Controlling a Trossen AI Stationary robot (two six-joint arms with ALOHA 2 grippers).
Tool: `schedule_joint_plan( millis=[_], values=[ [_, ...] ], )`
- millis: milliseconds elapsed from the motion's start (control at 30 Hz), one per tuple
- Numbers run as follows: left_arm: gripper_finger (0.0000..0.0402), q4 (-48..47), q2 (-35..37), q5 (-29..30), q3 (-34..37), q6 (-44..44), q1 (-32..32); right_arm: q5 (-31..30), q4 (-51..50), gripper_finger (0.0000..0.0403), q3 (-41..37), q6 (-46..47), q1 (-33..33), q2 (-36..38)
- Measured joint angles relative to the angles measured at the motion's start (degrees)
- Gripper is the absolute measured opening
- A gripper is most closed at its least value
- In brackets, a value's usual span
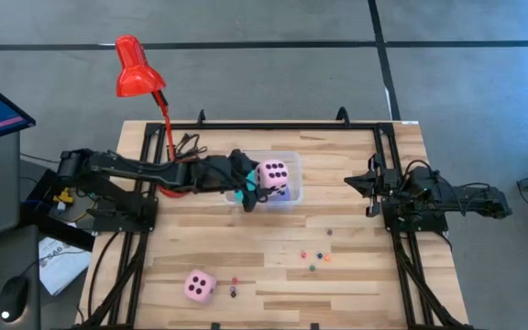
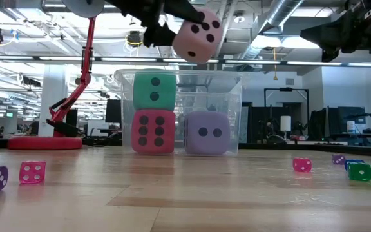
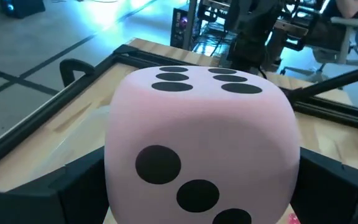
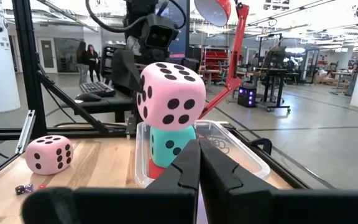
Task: Pick & Place Dice
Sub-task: Put the large pink die into the transparent bin
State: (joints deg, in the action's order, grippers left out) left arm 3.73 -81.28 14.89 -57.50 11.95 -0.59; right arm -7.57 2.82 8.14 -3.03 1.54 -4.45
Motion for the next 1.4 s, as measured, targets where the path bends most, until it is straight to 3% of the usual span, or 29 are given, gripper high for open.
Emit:
schedule_joint_plan(
  millis=[433, 633, 867, 1400],
  values=[
    [0.0383, -19.3, -7.5, -2.1, -12.3, -5.7, 4.4, -1.3, 0.2, 0.0, 0.0, -0.4, 0.0, 0.0],
    [0.0382, -20.9, -7.8, -12.0, -13.9, -5.7, 9.0, -5.1, 2.3, 0.0, 0.0, -2.7, 0.0, 0.0],
    [0.0382, -20.9, -7.8, -13.7, -13.8, -5.5, 12.1, -7.9, 8.0, 0.0, 0.0, -9.0, 0.1, 0.0],
    [0.0386, -13.9, -8.5, -13.3, -13.8, -5.7, 6.6, -7.9, 16.0, 0.0, 0.0, -14.0, 0.1, -4.9]
  ],
)
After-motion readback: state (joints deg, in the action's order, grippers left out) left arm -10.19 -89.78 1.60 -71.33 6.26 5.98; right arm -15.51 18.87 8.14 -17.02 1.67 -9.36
